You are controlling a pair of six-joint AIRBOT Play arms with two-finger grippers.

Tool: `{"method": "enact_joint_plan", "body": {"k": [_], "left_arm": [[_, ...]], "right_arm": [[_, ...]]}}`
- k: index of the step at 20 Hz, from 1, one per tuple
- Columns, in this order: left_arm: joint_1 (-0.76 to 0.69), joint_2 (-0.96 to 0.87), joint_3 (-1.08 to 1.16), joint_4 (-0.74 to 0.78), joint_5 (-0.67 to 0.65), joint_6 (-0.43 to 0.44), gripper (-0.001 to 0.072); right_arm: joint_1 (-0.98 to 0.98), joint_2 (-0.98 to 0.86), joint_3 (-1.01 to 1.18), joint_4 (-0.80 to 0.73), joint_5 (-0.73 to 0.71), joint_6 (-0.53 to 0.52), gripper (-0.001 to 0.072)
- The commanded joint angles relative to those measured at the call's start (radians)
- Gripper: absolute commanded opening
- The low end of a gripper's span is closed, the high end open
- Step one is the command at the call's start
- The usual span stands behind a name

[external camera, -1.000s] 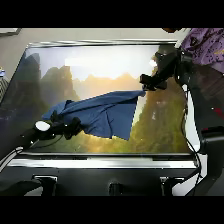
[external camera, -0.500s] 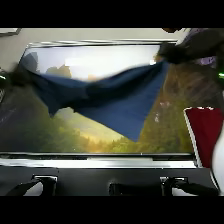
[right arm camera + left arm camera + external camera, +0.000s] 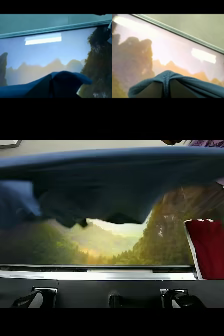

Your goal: Fold the clothes and pants, and hang the long-sleeved shirts on hangers.

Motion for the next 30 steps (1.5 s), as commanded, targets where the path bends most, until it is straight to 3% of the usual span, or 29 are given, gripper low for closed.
{"method": "enact_joint_plan", "body": {"k": [1, 5, 9, 16, 22, 25, 27, 29, 30], "left_arm": [[0.009, 0.042, 0.013, 0.095, -0.034, -0.029, 0.0022], [0.0, -0.105, 0.013, 0.069, -0.034, 0.023, 0.0022], [-0.064, -0.407, 0.013, 0.066, -0.019, 0.107, 0.0022], [-0.165, -0.96, 0.013, 0.064, 0.34, 0.087, 0.0022], [-0.238, -1.18, 0.013, 0.057, 0.353, 0.087, 0.0024], [-0.232, -1.171, 0.017, 0.056, 0.294, 0.087, 0.0024], [-0.199, -1.141, 0.037, 0.057, 0.193, 0.102, 0.0033], [-0.153, -1.09, 0.04, 0.057, 0.075, 0.203, 0.0211], [-0.114, -1.062, 0.037, 0.019, 0.028, 0.21, 0.0296]], "right_arm": [[-0.001, 0.043, 0.0, -0.047, -0.019, 0.029, 0.0023], [-0.001, -0.124, -0.001, -0.047, 0.041, 0.025, 0.0023], [-0.001, -0.42, 0.0, -0.047, 0.176, 0.006, 0.0023], [-0.001, -0.929, 0.0, 0.039, 0.413, 0.068, 0.0024], [-0.001, -1.132, -0.001, 0.187, 0.391, 0.068, 0.0026], [-0.002, -1.13, 0.0, 0.203, 0.344, 0.066, 0.0133], [-0.012, -1.087, 0.0, 0.208, 0.264, 0.013, 0.0336], [-0.042, -1.018, -0.001, 0.221, 0.146, -0.113, 0.0363], [-0.061, -0.982, -0.001, 0.221, 0.076, -0.197, 0.0363]]}}
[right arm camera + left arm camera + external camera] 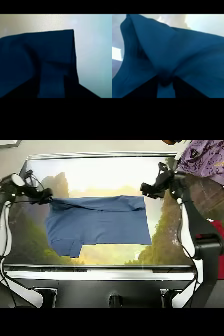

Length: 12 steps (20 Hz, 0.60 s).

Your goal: Fold the clothes and pants, and hang the long-sleeved shirts on hangers.

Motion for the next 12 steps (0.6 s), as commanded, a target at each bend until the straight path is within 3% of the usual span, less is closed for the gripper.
{"method": "enact_joint_plan", "body": {"k": [1, 4, 8, 10, 12], "left_arm": [[0.103, 0.081, -0.017, -0.114, -0.161, 0.087, 0.0338], [0.222, 0.214, -0.158, -0.206, -0.159, 0.128, 0.0338], [0.364, 0.454, -0.537, -0.316, -0.1, 0.166, 0.0339], [0.401, 0.57, -0.727, -0.321, -0.051, 0.183, 0.0339], [0.411, 0.645, -0.852, -0.32, 0.004, 0.188, 0.0338]], "right_arm": [[-0.058, 0.104, 0.0, 0.023, -0.264, -0.263, 0.0363], [-0.222, 0.229, -0.119, 0.264, -0.356, -0.375, 0.0363], [-0.402, 0.422, -0.544, 0.394, -0.323, -0.463, 0.0366], [-0.435, 0.495, -0.792, 0.415, -0.277, -0.505, 0.0472], [-0.425, 0.507, -0.952, 0.435, -0.241, -0.545, 0.0488]]}}
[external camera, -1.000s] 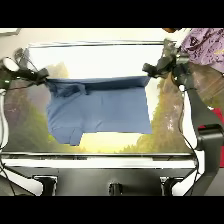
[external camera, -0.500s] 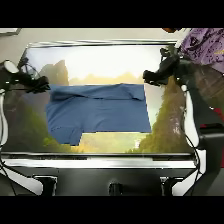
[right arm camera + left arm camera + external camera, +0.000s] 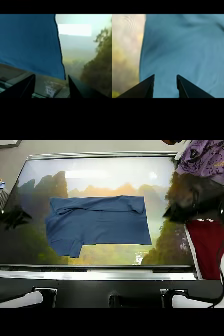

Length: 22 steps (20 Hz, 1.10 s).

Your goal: Fold the clothes and pants, and hang the long-sleeved shirts on hangers.

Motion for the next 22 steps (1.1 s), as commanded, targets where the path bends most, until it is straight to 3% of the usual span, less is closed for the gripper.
{"method": "enact_joint_plan", "body": {"k": [1, 5, 15, 16, 17, 18, 20, 21, 22], "left_arm": [[0.045, 0.139, -0.231, -0.035, 0.077, 0.024, 0.0338], [0.042, 0.135, -0.237, -0.035, 0.079, 0.024, 0.0338], [0.044, 0.135, -0.237, -0.036, 0.097, -0.011, 0.0349], [0.045, 0.135, -0.237, -0.035, 0.097, -0.01, 0.0496], [0.05, 0.135, -0.237, -0.035, 0.097, -0.01, 0.0644], [0.062, 0.136, -0.237, -0.035, 0.096, -0.001, 0.0673], [0.099, 0.14, -0.247, -0.037, 0.093, 0.041, 0.0673], [0.122, 0.145, -0.265, -0.042, 0.093, 0.076, 0.0673], [0.152, 0.151, -0.296, -0.053, 0.093, 0.11, 0.0673]], "right_arm": [[-0.023, 0.064, -0.312, 0.085, 0.077, -0.108, 0.0488], [0.018, 0.057, -0.407, 0.108, 0.231, -0.16, 0.0489], [0.122, -0.077, -0.407, 0.13, 0.245, -0.177, 0.0476], [0.131, -0.077, -0.406, 0.13, 0.245, -0.177, 0.0475], [0.135, -0.077, -0.406, 0.133, 0.243, -0.176, 0.0431], [0.135, -0.077, -0.406, 0.137, 0.239, -0.174, 0.0286], [0.135, -0.075, -0.406, 0.138, 0.226, -0.174, 0.0101], [0.135, -0.071, -0.406, 0.137, 0.221, -0.174, 0.0038], [0.135, -0.066, -0.406, 0.136, 0.219, -0.175, 0.0027]]}}
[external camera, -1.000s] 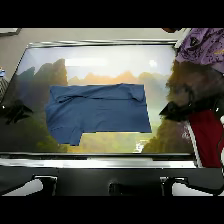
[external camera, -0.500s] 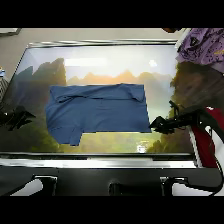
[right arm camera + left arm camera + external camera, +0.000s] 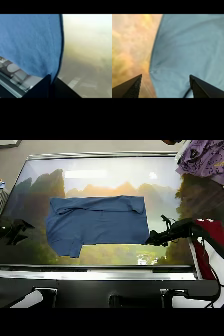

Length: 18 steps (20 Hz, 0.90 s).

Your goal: Fold the clothes and pants, and hang the long-sleeved shirts on hangers.

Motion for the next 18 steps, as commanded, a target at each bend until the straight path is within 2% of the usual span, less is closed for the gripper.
{"method": "enact_joint_plan", "body": {"k": [1, 4, 8, 13, 18], "left_arm": [[0.078, 0.013, -0.074, -0.039, -0.003, 0.113, 0.0673], [0.108, 0.012, -0.198, -0.117, 0.014, 0.238, 0.0672], [0.091, -0.007, -0.311, -0.163, 0.098, 0.298, 0.0672], [0.059, -0.092, -0.332, -0.291, 0.153, 0.418, 0.0672], [0.007, -0.138, -0.331, -0.311, 0.219, 0.428, 0.0671]], "right_arm": [[0.005, 0.013, 0.0, 0.004, -0.018, -0.002, 0.0027], [0.005, 0.037, 0.0, 0.002, -0.021, 0.004, 0.0025], [0.005, 0.043, 0.004, 0.002, -0.031, 0.032, 0.0025], [0.005, 0.043, 0.003, 0.003, -0.04, 0.035, 0.0025], [0.005, 0.043, 0.004, 0.004, -0.04, 0.053, 0.0025]]}}
